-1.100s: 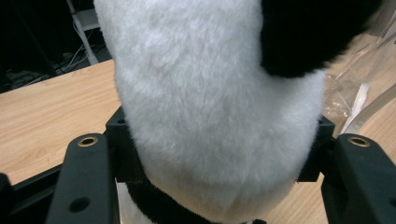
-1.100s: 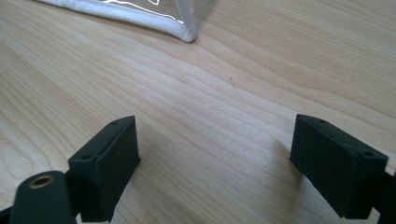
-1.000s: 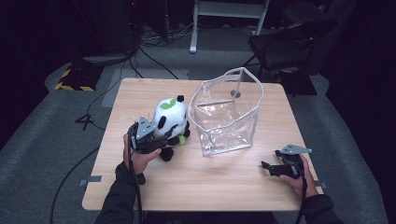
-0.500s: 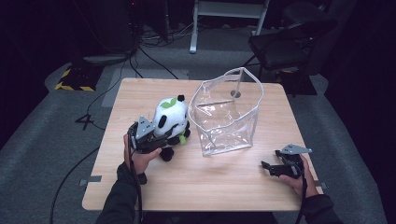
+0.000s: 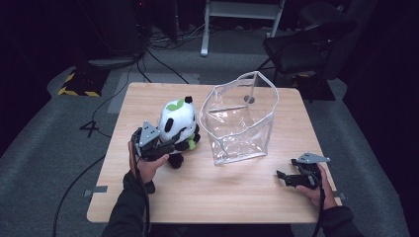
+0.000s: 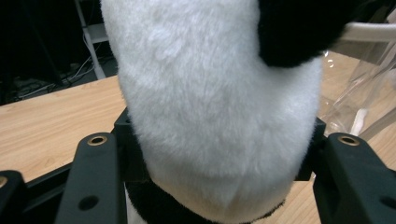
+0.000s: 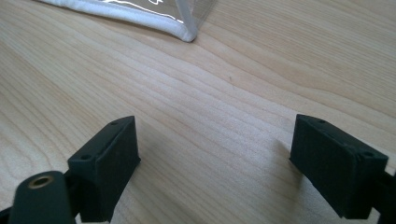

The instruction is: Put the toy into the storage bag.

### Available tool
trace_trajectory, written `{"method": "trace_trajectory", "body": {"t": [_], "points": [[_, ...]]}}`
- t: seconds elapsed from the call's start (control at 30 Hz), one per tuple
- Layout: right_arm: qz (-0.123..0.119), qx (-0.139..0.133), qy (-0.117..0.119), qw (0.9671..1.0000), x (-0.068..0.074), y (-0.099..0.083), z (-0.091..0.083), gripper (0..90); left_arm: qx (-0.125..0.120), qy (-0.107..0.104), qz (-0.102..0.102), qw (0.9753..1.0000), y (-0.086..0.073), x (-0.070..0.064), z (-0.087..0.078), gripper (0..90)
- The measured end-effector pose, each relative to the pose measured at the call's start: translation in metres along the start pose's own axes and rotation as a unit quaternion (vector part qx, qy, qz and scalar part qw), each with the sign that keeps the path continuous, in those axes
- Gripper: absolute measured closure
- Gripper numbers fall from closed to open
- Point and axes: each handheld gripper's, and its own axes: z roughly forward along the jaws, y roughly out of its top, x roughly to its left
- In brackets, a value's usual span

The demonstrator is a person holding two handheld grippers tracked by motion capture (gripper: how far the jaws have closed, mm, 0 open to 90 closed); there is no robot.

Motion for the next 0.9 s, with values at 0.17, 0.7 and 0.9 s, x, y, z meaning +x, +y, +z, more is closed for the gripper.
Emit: {"method": "trace_trajectory", "body": {"t": [0.17,0.7,0.9], "points": [[0.0,0.0,0.0,1.0,0.0,0.0,0.0,15.1,-0.015,0.007,-0.01,0.9998,0.011,0.006,-0.005,40.4],[0.0,0.0,0.0,1.0,0.0,0.0,0.0,15.1,-0.06,0.026,-0.012,0.9978,0.053,0.015,-0.02,40.2],[0.0,0.0,0.0,1.0,0.0,0.0,0.0,15.1,-0.07,0.028,-0.011,0.9971,0.068,0.018,-0.024,40.2]]}}
